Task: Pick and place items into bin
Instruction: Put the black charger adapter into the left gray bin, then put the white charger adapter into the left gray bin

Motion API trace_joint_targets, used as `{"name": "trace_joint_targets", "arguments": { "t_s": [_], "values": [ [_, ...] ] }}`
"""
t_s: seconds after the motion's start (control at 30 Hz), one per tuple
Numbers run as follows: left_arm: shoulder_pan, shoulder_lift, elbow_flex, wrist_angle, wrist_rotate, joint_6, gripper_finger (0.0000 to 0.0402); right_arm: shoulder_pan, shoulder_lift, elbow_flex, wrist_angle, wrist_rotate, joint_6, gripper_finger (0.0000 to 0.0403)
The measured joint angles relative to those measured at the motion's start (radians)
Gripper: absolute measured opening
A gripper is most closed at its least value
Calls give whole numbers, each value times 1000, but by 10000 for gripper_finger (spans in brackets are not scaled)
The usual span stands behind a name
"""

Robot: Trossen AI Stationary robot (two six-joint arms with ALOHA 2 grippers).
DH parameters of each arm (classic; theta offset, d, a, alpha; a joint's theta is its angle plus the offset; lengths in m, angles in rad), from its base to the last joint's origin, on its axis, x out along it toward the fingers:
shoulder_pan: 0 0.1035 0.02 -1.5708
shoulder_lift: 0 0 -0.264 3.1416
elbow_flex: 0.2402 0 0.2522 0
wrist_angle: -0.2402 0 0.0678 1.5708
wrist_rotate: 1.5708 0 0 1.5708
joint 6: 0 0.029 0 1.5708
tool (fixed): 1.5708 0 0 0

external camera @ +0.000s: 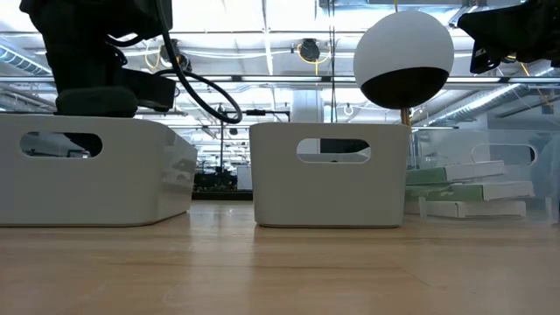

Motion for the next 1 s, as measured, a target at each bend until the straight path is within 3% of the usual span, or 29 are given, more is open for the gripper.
{"name": "trace_joint_targets", "arguments": {
  "t_s": [0.23,0.53,0.7,0.83,1.0],
  "values": [
    [2,-32,18,-28,-43,33,195,0,0,0,0,0,0,0],
    [6,-199,215,-271,-180,27,247,0,0,0,2,0,-4,0],
    [-59,-242,293,-282,-31,-149,263,0,0,0,-1,0,-7,0],
    [-185,-227,295,-276,112,-267,250,0,0,0,-22,-3,10,0],
    [-347,-175,281,-281,157,-479,228,0,0,0,-60,-3,42,0]
  ]
}}
